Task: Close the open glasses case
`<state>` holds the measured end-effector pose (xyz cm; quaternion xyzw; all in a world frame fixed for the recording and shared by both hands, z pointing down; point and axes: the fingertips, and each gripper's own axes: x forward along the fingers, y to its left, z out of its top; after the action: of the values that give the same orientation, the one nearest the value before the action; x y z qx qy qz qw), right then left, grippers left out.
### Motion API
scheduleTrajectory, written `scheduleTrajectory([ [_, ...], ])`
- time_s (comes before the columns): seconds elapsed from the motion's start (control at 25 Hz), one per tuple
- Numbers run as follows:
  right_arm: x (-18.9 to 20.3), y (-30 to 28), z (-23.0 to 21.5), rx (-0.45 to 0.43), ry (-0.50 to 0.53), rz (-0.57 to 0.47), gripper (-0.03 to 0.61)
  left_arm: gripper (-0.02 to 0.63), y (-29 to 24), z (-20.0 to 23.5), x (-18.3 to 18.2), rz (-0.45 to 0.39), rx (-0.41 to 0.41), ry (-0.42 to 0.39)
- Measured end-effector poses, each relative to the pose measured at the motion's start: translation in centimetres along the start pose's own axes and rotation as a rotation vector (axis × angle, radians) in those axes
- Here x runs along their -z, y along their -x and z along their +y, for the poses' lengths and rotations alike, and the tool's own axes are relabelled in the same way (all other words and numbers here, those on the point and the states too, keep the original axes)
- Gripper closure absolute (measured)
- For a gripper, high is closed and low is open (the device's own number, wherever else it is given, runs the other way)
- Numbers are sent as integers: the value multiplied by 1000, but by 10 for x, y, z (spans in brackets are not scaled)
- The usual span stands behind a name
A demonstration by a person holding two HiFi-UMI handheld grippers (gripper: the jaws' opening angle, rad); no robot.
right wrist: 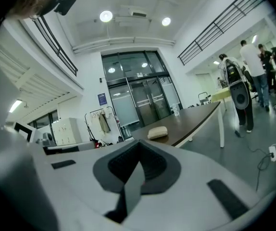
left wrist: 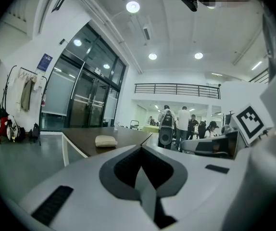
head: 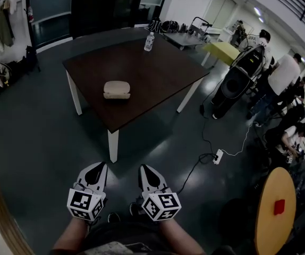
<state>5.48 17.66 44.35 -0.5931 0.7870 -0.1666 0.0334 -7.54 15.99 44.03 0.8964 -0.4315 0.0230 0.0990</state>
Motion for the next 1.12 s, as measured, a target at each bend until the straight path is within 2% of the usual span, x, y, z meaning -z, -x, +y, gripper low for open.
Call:
scheduleTrajectory([
  [0.24, 16, 0, 2, -4, -27, 0, 589, 604, -2, 8, 13, 20, 2, 5],
  [0.44, 10, -23, -13, 0, -34, -4, 589, 604, -18, 19, 13, 39, -6, 2],
  [0.64, -3, -69, -51, 13, -67, -26, 589, 604, -61, 44, 11, 48, -48, 14],
  [0.88, -30, -130, -94, -34, -89, -17, 589, 604, -132, 67, -5, 58, -84, 16],
  [1.12, -54, -184, -120, -74, -55, 1, 589, 604, -184, 90, -28, 64, -124, 5],
])
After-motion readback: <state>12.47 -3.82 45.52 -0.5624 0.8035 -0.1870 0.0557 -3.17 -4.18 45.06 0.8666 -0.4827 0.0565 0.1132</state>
